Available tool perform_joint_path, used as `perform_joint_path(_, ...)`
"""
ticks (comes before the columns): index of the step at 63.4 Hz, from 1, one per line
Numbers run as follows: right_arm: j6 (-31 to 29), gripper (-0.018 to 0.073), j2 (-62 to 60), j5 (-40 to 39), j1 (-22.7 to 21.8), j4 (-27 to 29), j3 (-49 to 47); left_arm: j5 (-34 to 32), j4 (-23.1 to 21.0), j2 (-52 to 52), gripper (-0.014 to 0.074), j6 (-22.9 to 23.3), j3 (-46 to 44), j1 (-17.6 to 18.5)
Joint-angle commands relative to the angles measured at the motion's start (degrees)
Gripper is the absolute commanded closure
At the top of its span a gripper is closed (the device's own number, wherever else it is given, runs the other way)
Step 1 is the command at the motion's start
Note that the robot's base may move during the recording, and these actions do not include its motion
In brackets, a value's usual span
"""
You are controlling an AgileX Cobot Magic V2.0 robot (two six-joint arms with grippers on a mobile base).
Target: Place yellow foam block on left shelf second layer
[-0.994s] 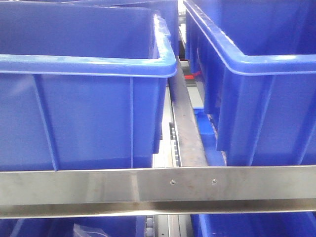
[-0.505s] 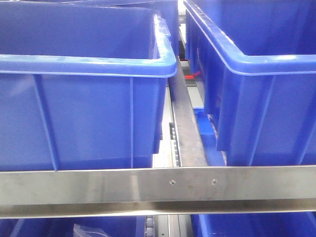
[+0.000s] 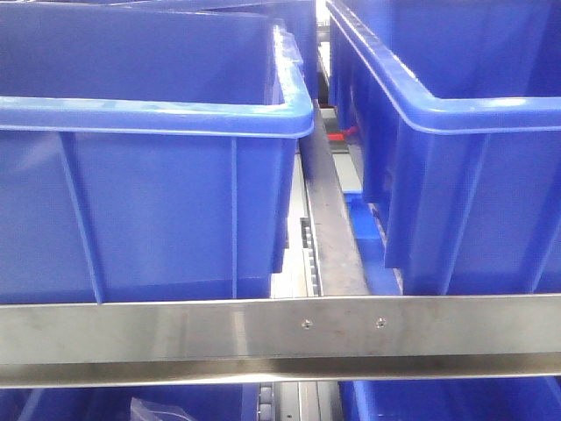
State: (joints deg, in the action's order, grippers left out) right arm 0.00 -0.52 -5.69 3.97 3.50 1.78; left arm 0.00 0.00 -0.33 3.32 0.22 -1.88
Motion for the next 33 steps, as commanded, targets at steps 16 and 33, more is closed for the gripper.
perform_joint_path(16,0.00,0.0522,-1.12,-4.81,-0.35,-0.32,-1.25,-4.70,-0.32,-0.98,0.0472,0.19,1.63,-0.07)
perform_joint_path(33,0.00,0.0522,-1.12,-4.81,-0.35,-0.32,-1.25,-4.70,-0.32,-0.98,0.0472,0.19,1.63,-0.07)
